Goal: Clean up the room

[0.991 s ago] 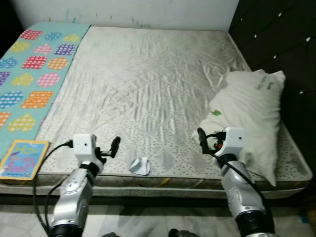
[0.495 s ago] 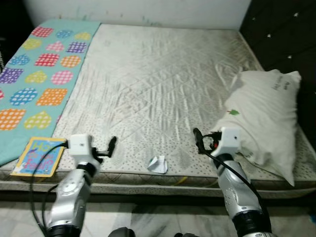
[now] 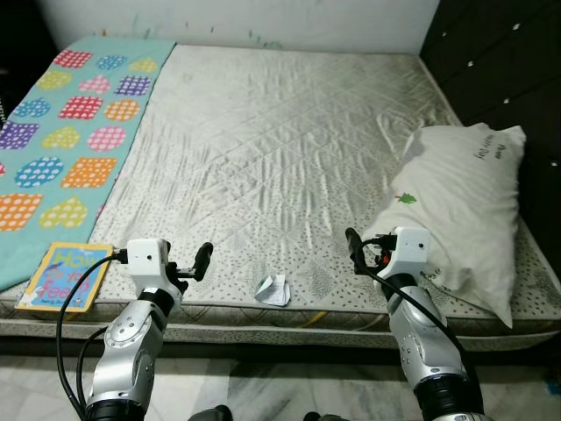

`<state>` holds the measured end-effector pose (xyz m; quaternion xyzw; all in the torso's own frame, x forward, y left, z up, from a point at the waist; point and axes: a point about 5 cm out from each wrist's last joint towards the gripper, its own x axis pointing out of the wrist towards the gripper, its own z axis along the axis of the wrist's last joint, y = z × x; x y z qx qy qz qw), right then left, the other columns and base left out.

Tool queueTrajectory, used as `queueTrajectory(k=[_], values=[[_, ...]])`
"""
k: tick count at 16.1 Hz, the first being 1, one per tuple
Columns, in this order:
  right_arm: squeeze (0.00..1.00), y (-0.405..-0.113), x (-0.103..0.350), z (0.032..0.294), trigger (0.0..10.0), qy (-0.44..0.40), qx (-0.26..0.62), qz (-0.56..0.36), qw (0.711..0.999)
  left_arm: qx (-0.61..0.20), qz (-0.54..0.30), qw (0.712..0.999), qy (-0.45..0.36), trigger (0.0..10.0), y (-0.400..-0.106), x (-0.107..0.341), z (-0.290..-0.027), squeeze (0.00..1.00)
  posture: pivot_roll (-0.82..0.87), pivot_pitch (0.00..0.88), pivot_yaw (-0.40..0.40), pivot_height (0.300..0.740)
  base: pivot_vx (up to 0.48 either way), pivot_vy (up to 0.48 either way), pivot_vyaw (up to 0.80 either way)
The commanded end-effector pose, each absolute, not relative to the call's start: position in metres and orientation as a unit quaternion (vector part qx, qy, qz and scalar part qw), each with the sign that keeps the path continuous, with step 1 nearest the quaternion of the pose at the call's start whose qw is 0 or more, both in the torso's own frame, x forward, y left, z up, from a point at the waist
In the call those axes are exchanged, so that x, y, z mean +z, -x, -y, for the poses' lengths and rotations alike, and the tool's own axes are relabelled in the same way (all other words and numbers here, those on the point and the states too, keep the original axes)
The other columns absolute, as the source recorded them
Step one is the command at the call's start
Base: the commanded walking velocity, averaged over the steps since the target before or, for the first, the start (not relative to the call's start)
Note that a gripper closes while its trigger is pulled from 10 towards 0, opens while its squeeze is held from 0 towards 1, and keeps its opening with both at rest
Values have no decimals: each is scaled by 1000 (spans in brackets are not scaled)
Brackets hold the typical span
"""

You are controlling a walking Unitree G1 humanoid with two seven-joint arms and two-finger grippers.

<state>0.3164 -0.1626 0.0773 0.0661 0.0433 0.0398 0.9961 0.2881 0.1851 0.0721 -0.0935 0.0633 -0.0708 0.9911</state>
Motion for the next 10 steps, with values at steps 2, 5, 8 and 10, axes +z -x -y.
queueTrajectory(k=[2,5,8,10], values=[[0,-315,74,164,10000,-67,42,-50,996,-68,-71,991,94,10000,-285,69,-187,0,41,140,-32,740,0,0,0],[0,-315,75,163,10000,-65,45,-50,996,-67,-71,991,95,10000,-286,69,-187,0,39,149,-33,740,0,0,0],[0,-315,75,163,10000,-65,46,-51,996,-65,-70,991,97,10000,-286,70,-187,0,39,153,-37,710,0,0,0],[0,-315,75,163,10000,-65,47,-51,995,-61,-69,991,95,10000,-286,70,-187,0,39,153,-37,690,0,0,0]])
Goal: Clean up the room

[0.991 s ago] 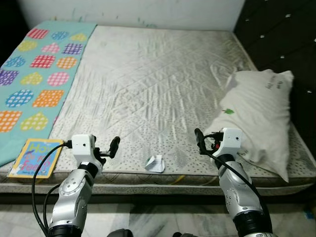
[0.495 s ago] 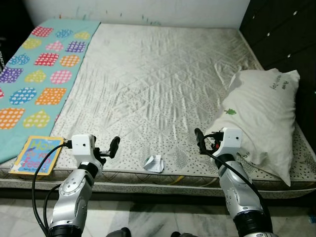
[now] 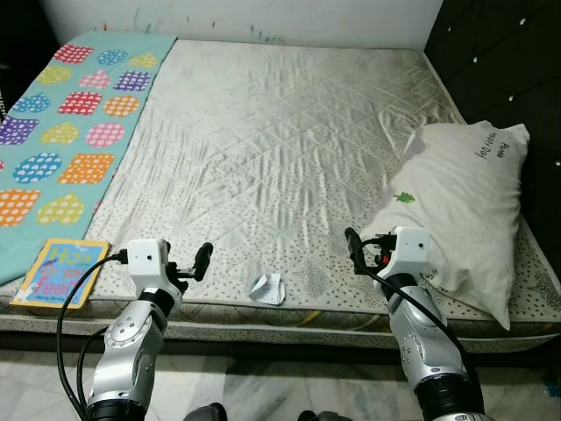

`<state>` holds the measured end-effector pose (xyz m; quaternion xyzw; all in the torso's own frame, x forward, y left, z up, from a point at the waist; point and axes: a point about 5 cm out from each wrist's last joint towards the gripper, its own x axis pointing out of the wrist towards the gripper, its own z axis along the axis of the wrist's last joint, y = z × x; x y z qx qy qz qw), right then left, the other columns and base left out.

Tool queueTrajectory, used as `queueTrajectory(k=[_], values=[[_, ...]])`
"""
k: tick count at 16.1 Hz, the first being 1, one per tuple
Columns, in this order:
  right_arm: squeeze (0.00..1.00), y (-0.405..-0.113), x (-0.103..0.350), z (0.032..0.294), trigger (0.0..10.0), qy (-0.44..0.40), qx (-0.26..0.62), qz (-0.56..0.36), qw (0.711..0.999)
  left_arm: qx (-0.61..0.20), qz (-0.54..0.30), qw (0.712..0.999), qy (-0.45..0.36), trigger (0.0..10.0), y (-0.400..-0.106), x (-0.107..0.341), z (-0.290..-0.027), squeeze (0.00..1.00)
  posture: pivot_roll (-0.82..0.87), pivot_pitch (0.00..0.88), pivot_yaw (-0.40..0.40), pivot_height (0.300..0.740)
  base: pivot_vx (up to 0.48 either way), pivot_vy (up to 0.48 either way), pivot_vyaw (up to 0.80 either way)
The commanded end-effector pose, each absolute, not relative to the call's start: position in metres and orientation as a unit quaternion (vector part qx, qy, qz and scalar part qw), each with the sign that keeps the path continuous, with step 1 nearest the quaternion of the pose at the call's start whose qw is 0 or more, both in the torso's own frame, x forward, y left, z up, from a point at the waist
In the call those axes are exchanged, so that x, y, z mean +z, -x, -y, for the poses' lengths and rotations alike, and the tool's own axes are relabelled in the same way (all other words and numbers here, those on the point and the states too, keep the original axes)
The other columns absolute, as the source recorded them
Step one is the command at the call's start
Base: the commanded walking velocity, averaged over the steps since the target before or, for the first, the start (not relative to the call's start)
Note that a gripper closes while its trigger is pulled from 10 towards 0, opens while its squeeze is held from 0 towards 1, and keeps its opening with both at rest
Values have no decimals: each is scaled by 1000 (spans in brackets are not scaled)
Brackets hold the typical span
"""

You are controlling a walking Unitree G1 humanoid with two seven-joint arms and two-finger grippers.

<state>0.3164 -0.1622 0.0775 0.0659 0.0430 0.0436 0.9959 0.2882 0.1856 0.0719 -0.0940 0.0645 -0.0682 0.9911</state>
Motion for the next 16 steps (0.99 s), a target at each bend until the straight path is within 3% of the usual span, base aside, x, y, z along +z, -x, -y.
queueTrajectory(k=[1,4,16], values=[[0,-316,75,163,10000,-65,47,-51,995,-60,-69,991,94,10000,-286,70,-188,0,38,156,-38,685,0,0,0],[0,-316,76,164,10000,-65,47,-51,995,-57,-68,992,94,10000,-287,71,-188,0,36,157,-38,656,0,0,0],[0,-316,77,164,10000,-62,52,-51,995,-28,-63,995,75,10000,-291,76,-192,0,30,161,-42,656,0,0,0]])
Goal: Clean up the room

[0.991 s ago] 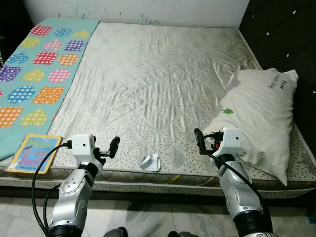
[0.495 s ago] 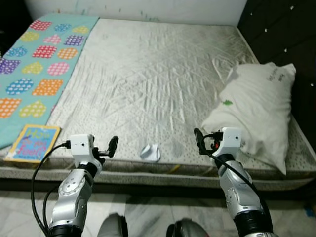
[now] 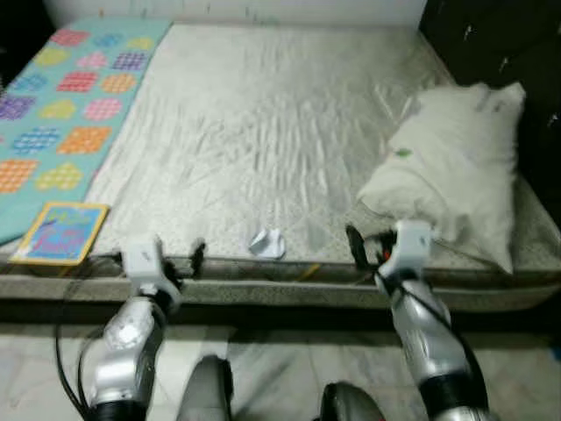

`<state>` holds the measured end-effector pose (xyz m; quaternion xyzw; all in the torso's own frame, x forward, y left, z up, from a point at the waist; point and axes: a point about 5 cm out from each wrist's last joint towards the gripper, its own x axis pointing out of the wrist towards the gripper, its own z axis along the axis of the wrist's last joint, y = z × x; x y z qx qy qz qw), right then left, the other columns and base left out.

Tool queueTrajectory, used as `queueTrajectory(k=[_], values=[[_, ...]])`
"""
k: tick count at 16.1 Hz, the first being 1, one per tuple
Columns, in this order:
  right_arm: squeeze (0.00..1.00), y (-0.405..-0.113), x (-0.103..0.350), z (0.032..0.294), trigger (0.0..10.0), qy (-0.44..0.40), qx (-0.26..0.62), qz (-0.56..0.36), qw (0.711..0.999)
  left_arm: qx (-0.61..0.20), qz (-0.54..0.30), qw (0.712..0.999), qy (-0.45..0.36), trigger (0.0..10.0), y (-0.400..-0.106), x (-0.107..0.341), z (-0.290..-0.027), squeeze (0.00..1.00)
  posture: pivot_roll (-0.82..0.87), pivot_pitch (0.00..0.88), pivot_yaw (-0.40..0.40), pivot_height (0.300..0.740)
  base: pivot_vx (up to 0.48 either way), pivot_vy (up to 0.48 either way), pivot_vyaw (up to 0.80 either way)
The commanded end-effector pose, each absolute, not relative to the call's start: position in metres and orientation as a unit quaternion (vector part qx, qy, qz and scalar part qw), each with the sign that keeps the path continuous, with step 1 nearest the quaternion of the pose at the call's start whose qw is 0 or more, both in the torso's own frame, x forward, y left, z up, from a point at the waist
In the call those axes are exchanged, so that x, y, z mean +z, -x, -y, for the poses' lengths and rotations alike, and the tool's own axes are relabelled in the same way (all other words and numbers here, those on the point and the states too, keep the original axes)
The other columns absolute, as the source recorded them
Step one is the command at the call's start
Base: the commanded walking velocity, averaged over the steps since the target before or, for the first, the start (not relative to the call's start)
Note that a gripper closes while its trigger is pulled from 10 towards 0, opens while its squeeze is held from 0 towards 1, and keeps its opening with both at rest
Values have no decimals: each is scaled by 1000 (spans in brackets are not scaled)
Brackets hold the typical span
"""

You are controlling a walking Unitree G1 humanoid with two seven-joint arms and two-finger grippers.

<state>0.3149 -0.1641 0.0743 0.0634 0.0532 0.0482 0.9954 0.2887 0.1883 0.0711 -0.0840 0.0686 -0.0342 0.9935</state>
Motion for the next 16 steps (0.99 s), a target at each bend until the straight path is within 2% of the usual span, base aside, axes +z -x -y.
queueTrajectory(k=[1,3,9,16], values=[[0,-316,76,163,10000,-62,53,-52,995,-25,-64,995,77,10000,-290,76,-193,0,32,161,-43,646,0,0,0],[0,-316,76,163,10000,-61,54,-52,995,-46,-69,992,96,10000,-290,74,-191,0,32,159,-44,621,0,0,0],[0,-316,76,162,10000,-58,62,-52,995,-36,-72,992,101,10000,-288,72,-193,0,32,152,-45,621,0,0,0],[0,-314,74,149,10000,-67,122,-75,987,-34,-63,992,105,10000,-287,74,-194,0,35,161,-45,621,0,0,0]])
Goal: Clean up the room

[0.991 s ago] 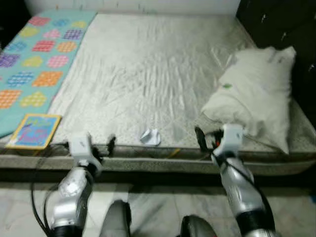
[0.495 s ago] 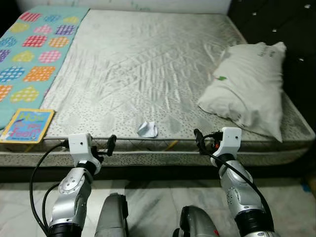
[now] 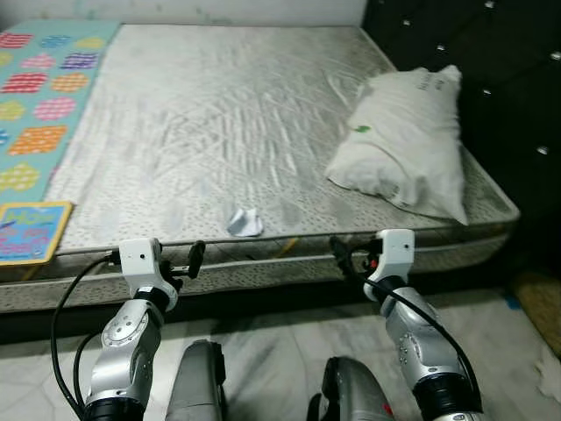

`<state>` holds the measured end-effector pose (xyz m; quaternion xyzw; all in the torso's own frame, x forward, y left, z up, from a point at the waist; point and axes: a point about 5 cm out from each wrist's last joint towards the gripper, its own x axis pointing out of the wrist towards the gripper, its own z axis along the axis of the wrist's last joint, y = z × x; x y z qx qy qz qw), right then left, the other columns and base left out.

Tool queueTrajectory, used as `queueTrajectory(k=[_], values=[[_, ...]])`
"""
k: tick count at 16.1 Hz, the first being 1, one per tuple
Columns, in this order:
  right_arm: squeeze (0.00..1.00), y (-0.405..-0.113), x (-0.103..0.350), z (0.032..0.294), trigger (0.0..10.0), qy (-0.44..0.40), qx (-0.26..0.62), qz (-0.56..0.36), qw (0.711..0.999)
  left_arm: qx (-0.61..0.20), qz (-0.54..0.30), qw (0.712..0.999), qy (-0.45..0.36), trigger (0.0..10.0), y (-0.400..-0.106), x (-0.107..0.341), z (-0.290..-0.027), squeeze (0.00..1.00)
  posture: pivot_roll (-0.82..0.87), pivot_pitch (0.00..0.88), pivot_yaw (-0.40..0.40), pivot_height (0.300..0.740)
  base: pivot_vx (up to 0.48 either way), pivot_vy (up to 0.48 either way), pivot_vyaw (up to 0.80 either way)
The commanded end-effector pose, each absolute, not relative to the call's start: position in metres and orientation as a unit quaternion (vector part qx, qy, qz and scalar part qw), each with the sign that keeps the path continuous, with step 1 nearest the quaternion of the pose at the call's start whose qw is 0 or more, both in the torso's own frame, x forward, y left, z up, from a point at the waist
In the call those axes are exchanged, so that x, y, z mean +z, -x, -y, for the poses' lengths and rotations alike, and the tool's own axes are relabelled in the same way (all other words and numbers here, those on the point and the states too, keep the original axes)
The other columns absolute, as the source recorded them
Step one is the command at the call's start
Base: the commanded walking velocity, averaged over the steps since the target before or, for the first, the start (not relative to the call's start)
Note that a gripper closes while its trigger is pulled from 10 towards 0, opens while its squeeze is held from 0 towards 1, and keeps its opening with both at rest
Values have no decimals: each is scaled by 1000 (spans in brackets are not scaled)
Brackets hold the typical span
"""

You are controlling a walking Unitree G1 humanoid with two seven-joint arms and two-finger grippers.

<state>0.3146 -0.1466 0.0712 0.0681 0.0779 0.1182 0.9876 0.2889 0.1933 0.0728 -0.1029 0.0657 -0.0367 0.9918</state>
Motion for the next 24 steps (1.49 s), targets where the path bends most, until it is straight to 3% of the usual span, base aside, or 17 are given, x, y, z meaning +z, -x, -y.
queueTrajectory(k=[1,3,4,7,19,24], values=[[0,-314,74,146,10000,-54,134,-75,987,-33,-62,992,106,10000,-287,74,-194,0,35,161,-45,621,0,0,0],[0,-312,81,134,10000,-7,173,-53,984,-31,-61,992,106,10000,-287,75,-194,0,37,166,-46,621,0,0,0],[0,-311,88,125,10000,-22,211,-34,977,-28,-60,992,106,10000,-287,75,-195,0,34,169,-46,621,0,0,0],[0,-312,95,122,10000,43,220,-15,974,-26,-60,992,106,10000,-288,75,-196,0,30,172,-45,621,0,0,0],[0,-304,95,121,10000,12,239,1,971,-26,-54,992,107,10000,-289,77,-196,0,33,179,-45,621,0,0,236],[0,-301,95,117,10000,14,257,4,966,-32,-52,992,107,10000,-288,77,-194,0,35,170,-45,621,328,0,0]])
